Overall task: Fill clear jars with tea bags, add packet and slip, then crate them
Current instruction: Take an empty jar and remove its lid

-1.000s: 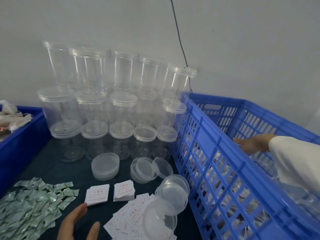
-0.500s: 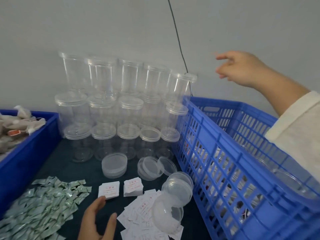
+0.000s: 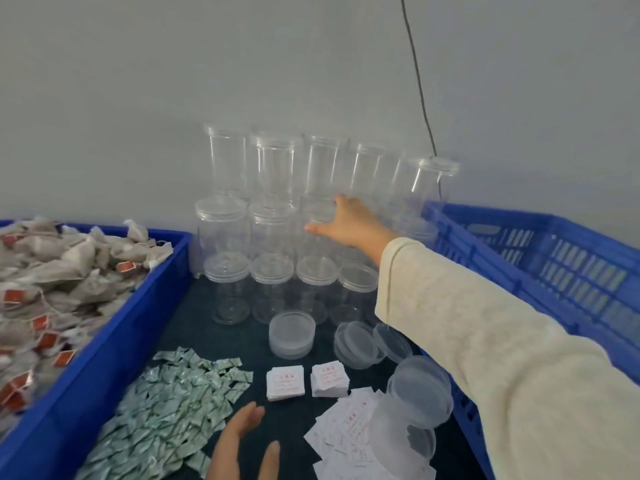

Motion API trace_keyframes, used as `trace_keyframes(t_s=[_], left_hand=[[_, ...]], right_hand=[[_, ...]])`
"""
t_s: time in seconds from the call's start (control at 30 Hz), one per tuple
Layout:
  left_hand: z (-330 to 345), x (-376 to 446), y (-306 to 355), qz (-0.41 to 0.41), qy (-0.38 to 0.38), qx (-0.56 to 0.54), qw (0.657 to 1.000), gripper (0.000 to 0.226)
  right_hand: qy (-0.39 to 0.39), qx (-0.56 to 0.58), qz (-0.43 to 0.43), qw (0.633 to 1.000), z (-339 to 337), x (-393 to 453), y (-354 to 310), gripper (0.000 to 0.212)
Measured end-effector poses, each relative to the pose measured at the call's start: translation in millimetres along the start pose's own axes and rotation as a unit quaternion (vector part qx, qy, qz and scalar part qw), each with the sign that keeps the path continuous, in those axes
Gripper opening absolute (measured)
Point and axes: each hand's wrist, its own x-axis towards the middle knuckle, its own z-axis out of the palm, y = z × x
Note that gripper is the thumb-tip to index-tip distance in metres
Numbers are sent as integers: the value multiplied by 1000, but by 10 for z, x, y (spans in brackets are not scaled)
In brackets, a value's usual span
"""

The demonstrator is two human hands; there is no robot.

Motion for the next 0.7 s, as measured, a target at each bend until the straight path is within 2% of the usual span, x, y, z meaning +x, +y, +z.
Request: trace_keyframes(t_s=[0.23,0.33,0.4,0.53,0.63,0.7], left_hand=[[-87,70,92,-95,-18,-61,993,53],[-142,71,171,-102,0,-58,993,53],[-142,27,195,-81,-51,-43,994,50],[-96,64,231,-95,-34,-3,995,48],[-103,-12,227,18,-8,52,998,49],[-124,24,313,105,16,80,991,40]], right_hand=[[26,93,23,995,247,164,91,94],[39,126,26,991,281,185,97,90],[46,152,33,987,263,171,100,87],[63,190,46,979,-14,64,47,88],[91,214,49,971,-362,-209,-26,83],[102,236,38,966,-539,-521,-84,76]])
